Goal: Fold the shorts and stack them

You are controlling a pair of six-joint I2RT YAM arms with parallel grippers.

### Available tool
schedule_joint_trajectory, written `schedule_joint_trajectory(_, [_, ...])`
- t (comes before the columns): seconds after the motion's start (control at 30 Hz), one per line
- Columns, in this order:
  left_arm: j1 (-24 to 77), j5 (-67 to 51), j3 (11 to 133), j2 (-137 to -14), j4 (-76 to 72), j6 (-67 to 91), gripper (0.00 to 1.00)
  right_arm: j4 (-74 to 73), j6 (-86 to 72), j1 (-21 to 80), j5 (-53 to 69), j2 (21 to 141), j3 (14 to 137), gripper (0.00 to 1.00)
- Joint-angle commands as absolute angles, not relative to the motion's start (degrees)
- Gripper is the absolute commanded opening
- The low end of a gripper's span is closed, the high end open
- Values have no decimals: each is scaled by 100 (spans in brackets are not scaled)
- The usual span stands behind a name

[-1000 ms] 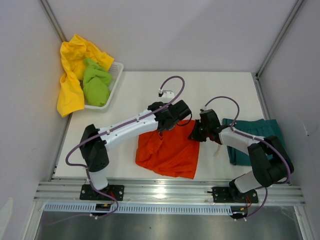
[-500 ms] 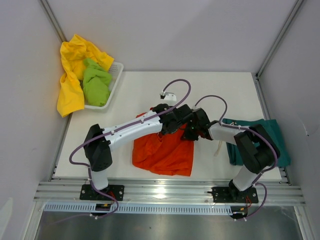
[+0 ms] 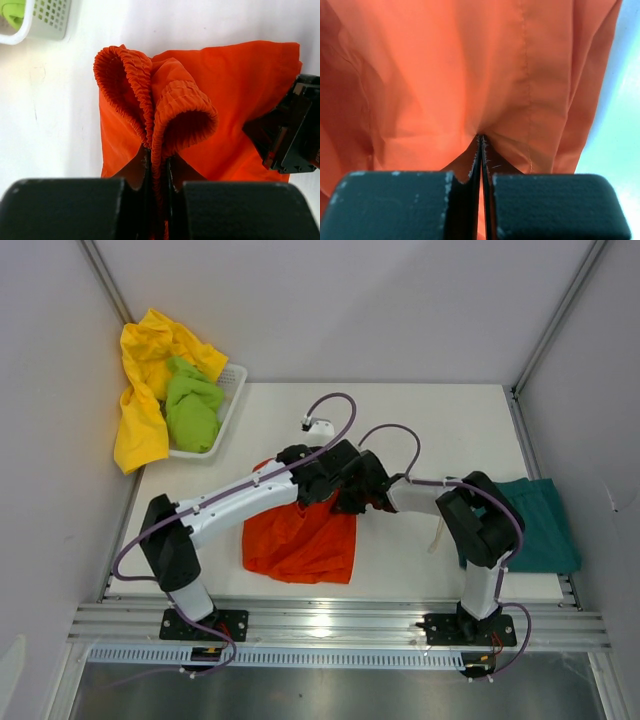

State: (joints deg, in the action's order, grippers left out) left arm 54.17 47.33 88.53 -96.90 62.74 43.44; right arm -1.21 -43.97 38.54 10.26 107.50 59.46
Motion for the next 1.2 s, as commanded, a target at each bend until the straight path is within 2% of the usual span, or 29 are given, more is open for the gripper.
schedule_joint_trajectory(0.0, [5511,4746,8816,-9711,5950,4087,8,-114,-4544,3727,1230,10513,5880,0])
schedule_joint_trajectory(0.4, [5801,4632,8632,-10283,5379,4025,8,-62,-4492,3103,1529,9045,5283,0])
schedule_joint_trajectory(0.63, [6187,4702,8999,-11107,5466,4113,8,-659,-4079,2830,1424,8851,5002,0])
schedule_joint_trajectory(0.97, [6513,4869,9685,-11988,5836,4060,8,-62,-3964,2672,2100,9711,4763,0])
schedule_joint_trajectory(1.17, [6627,4869,9703,-12313,5765,3894,8,176,-3929,2654,2162,9966,4799,0])
